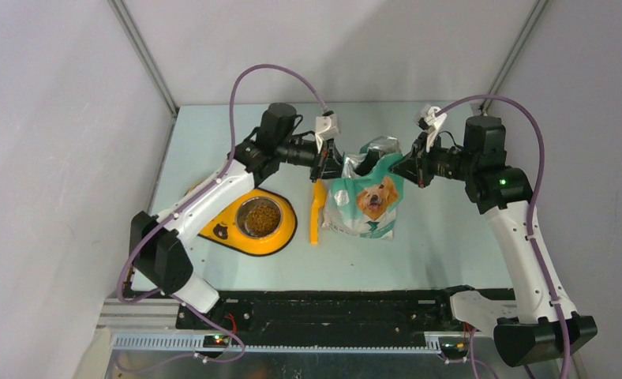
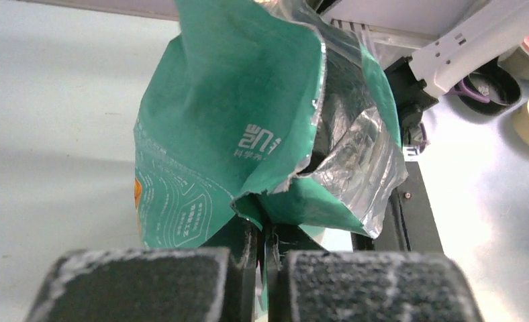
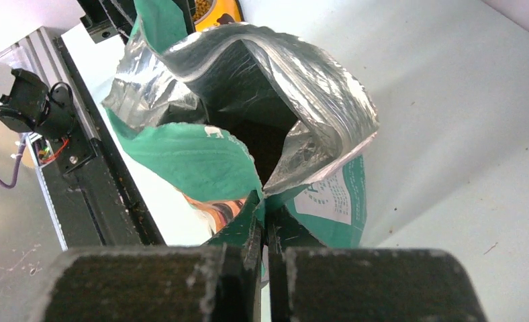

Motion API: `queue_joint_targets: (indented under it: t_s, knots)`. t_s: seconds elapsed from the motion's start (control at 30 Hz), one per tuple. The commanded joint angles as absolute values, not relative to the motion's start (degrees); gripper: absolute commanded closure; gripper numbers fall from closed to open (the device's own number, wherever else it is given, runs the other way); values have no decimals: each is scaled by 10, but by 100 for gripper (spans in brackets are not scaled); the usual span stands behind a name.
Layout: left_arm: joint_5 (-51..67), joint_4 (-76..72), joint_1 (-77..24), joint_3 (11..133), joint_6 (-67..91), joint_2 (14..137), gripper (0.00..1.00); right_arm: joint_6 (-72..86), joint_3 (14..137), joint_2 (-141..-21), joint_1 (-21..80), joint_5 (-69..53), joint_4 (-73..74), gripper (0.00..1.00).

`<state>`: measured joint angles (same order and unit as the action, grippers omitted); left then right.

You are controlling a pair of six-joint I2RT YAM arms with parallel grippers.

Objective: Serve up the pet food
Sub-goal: Close the pet food bag at the center of the board.

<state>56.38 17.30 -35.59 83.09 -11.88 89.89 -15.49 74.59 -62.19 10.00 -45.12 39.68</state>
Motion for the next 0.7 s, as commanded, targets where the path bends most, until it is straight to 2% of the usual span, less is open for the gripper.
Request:
queue_joint_targets:
  t_s: [0.0,0.2,0.37,0.53,0.63,0.67]
  knots:
    - [535,-80,-360,726,87,824,100,-221,759,-602,67,-510,381,100]
    - [356,-151,-365,619,239,721,100,-300,760,-581,-37,-624,412,100]
    - [204,-102,-416,566,280,622,100,-309,760,-594,-117,-711,406,100]
    - [160,-87,-462,546,327,598,100,-376,761,-613,-121,-775,465,100]
    - [141,-54,-505,563,323,597,100,-407,761,-613,-102,-768,491,100]
    - [102,-37,-516,577,317,592,100,-406,761,-612,-99,-759,490,100]
